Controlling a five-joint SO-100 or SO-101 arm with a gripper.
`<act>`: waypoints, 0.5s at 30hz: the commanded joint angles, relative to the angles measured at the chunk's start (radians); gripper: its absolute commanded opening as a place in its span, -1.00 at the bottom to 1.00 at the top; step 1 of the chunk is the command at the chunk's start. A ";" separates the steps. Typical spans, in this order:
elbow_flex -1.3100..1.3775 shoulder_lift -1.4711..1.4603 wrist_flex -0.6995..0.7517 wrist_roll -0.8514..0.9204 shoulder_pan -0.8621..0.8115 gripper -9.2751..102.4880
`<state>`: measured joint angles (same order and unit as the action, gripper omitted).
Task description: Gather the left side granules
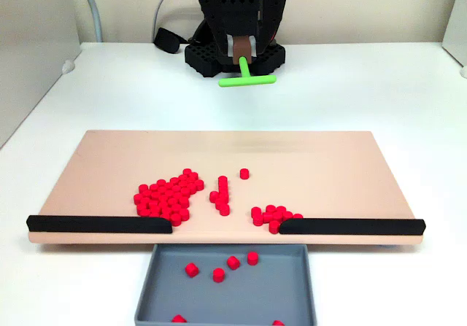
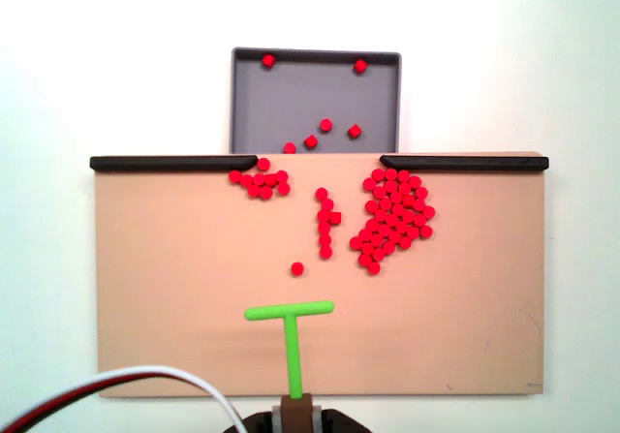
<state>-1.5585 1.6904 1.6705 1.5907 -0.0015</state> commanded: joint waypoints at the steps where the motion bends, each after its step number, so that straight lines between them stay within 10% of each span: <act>1: 0.012 0.028 -0.018 -0.026 -0.015 -0.84; 15: 0.006 0.034 -0.018 0.034 -0.066 -0.84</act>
<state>-1.5585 1.6904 1.6552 1.6122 -0.0506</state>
